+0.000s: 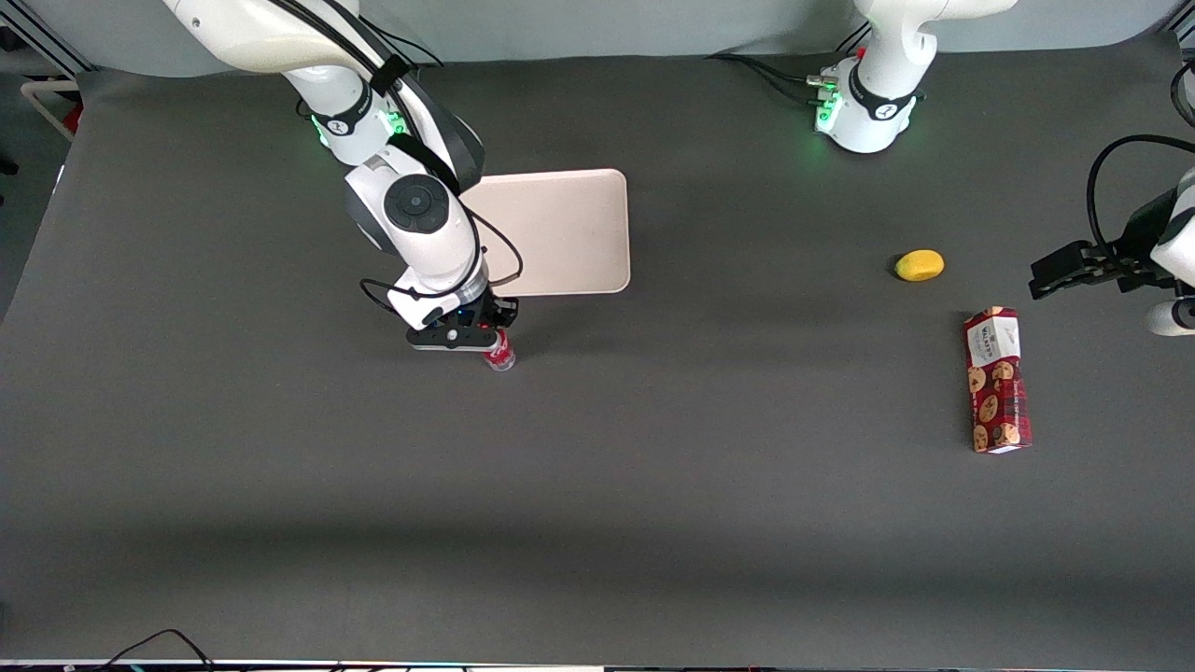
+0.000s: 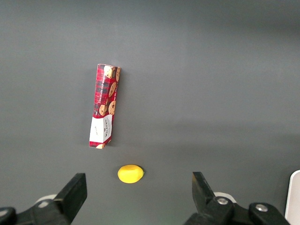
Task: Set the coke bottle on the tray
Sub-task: 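Lower the right gripper and close it around the bottle's cap end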
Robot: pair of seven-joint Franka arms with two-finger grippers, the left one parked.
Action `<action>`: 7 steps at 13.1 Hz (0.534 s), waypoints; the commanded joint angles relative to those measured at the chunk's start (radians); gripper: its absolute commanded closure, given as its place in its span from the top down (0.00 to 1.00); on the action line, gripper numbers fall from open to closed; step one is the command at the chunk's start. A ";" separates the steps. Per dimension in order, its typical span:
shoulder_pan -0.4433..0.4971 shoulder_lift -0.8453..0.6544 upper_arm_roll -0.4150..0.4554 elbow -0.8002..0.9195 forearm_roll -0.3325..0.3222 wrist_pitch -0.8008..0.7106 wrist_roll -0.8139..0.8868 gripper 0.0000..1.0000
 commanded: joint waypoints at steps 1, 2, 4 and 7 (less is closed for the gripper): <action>-0.002 -0.070 0.003 0.003 -0.027 -0.070 0.022 0.00; -0.005 -0.108 0.006 0.003 -0.016 -0.108 0.001 0.00; -0.011 -0.182 0.009 0.003 0.028 -0.185 -0.061 0.00; -0.018 -0.331 0.003 -0.011 0.184 -0.291 -0.191 0.00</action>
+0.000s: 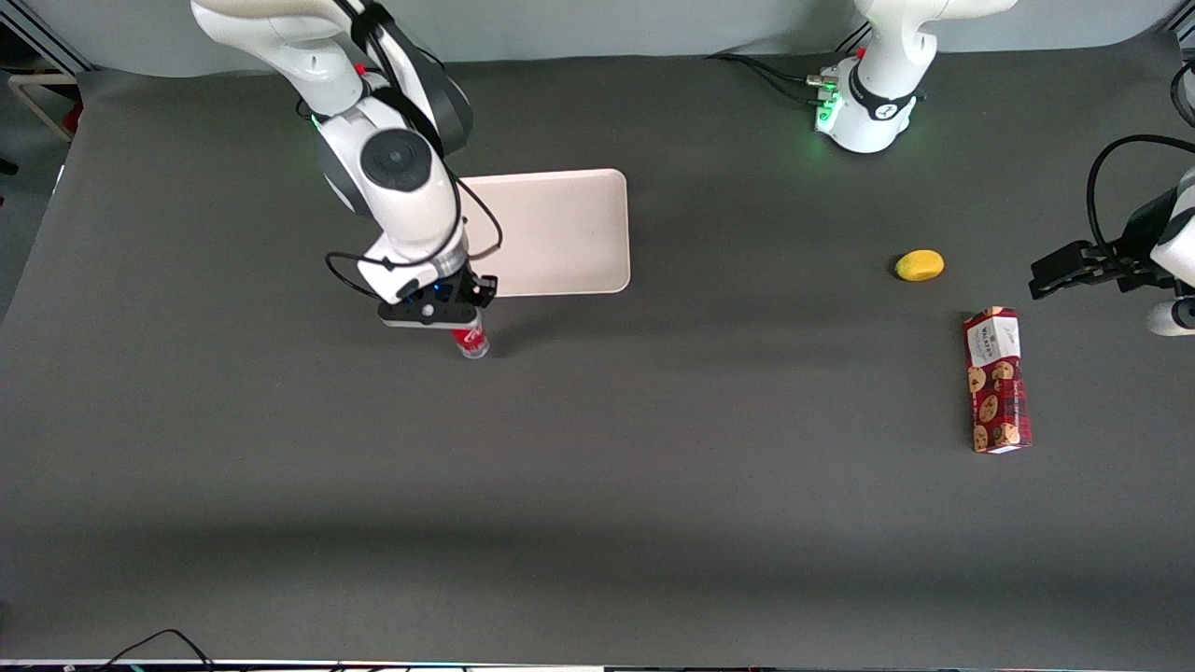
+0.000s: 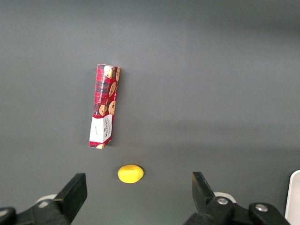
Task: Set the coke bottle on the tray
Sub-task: 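Lift the bottle and carry it onto the white tray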
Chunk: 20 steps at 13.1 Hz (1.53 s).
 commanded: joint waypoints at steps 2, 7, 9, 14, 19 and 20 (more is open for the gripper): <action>-0.010 -0.267 -0.006 -0.090 0.158 -0.138 -0.136 0.00; 0.006 -0.629 -0.015 -0.382 0.373 -0.135 -0.279 0.00; 0.010 -0.669 -0.015 -0.443 0.390 -0.113 -0.311 0.00; 0.011 -0.645 0.017 -0.592 0.418 0.098 -0.332 0.00; 0.010 -0.555 0.078 -0.637 0.446 0.204 -0.326 0.00; 0.010 -0.542 0.095 -0.646 0.446 0.212 -0.320 0.00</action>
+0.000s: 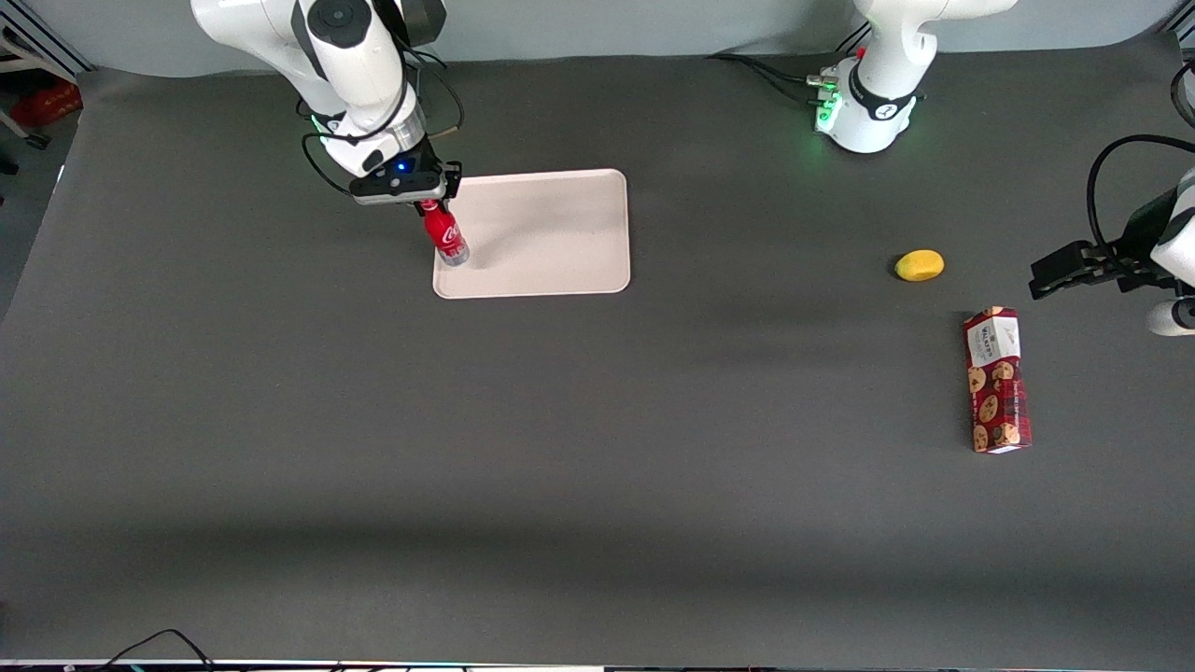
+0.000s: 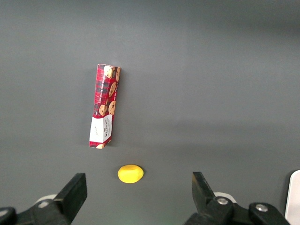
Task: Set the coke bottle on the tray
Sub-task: 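Lift the bottle and carry it onto the white tray, then lower the bottle onto the tray and open the right gripper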
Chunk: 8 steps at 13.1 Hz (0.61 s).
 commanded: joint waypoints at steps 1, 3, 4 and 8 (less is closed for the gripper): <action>0.000 0.039 0.020 -0.011 0.028 0.042 -0.013 0.00; 0.001 0.040 0.022 -0.042 0.028 0.080 -0.012 0.00; 0.001 0.049 0.022 -0.050 0.031 0.094 -0.012 0.00; 0.001 0.074 0.049 -0.053 0.076 0.099 -0.012 0.00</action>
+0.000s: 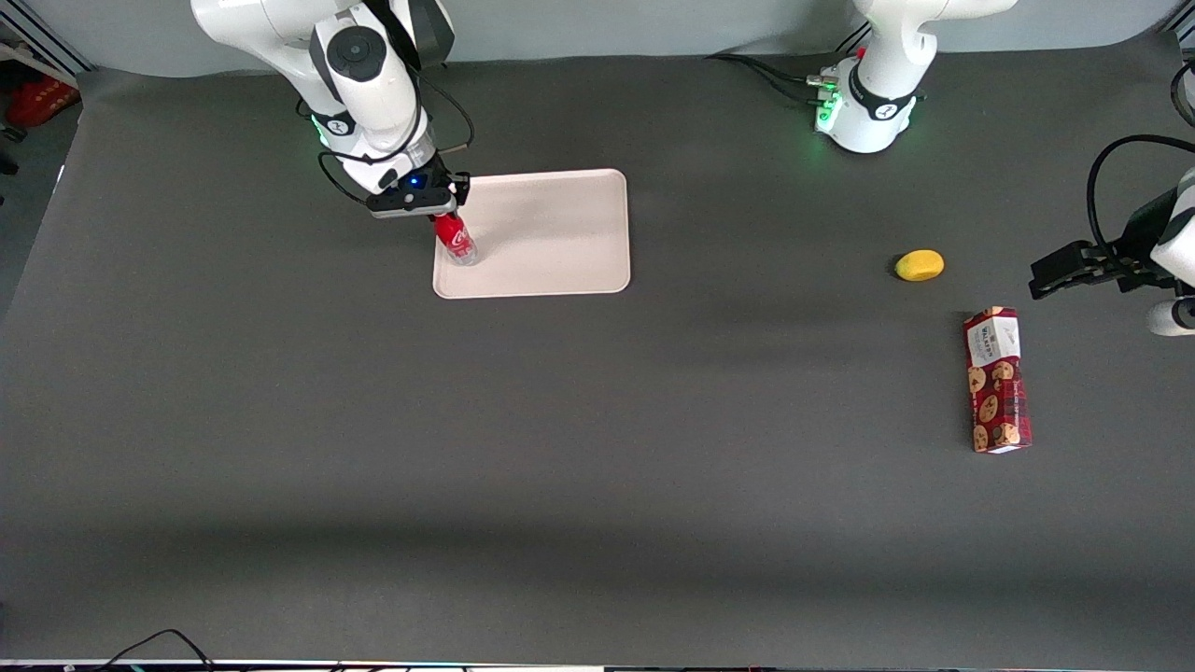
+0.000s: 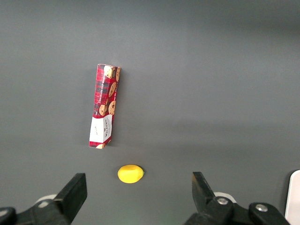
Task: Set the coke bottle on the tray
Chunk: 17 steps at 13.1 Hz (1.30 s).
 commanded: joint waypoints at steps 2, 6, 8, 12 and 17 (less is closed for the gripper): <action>0.001 0.019 0.009 0.001 0.032 0.022 -0.010 0.00; 0.001 0.027 0.009 0.000 0.032 0.023 -0.012 0.24; 0.001 0.036 0.010 0.001 0.032 0.026 -0.013 0.50; 0.003 0.062 0.010 0.003 0.030 0.052 -0.018 0.74; 0.014 0.032 0.007 0.018 0.030 0.040 -0.020 1.00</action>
